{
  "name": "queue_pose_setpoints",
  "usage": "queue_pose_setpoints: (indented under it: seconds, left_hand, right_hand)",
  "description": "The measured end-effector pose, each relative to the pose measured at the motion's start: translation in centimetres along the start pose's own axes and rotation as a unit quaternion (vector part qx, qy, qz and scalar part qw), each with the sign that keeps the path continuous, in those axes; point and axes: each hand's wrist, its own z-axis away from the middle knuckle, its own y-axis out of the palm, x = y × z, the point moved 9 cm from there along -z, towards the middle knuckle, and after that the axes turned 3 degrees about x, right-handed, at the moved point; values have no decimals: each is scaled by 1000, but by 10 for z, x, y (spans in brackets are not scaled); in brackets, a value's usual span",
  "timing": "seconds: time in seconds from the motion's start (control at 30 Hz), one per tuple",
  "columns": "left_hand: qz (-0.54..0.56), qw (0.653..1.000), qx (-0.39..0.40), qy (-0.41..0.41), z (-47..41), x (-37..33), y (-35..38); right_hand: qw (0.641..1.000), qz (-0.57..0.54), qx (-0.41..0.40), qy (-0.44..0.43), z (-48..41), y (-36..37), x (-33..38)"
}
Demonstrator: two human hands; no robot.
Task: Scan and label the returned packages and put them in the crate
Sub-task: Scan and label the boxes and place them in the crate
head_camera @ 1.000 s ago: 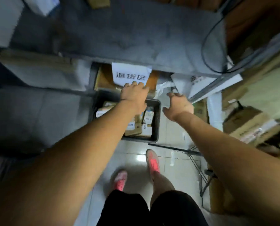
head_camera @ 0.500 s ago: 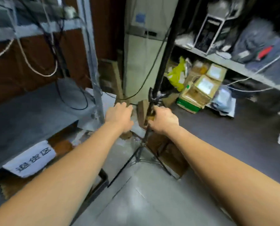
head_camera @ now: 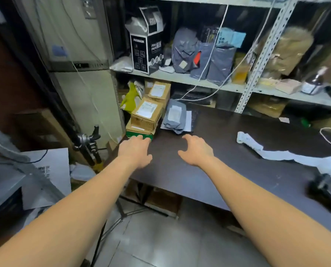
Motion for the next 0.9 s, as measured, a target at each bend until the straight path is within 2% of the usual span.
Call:
queue_pose_setpoints:
  seconds: [0.23, 0.43, 0.57, 0.63, 0.77, 0.83, 0.9]
  left_hand:
    - [16, 999, 16, -29, -80, 5, -10]
    - [101, 990, -20, -94, -170, 71, -21]
    - [218, 964, -17, -155, -224, 120, -5]
    - [259, 952, 9, -164, -251, 134, 8]
    - [376, 916, 60, -125, -286, 130, 38]
    - [435, 892, 58, -106, -293, 127, 44]
    - [450, 887, 43, -91, -294, 126, 45]
  right_hand:
    - [997, -70, 7, 22, -68, -4, -32]
    - [964, -258, 28, 56, -165, 17, -2]
    - [938, -331, 59, 78, -222, 41, 32]
    - [933, -345, 66, 81, -248, 53, 47]
    - [905, -408, 65, 104, -281, 76, 56]
    - [886, -445, 60, 116, -287, 84, 54]
    - [873, -469, 58, 120, -290, 89, 51]
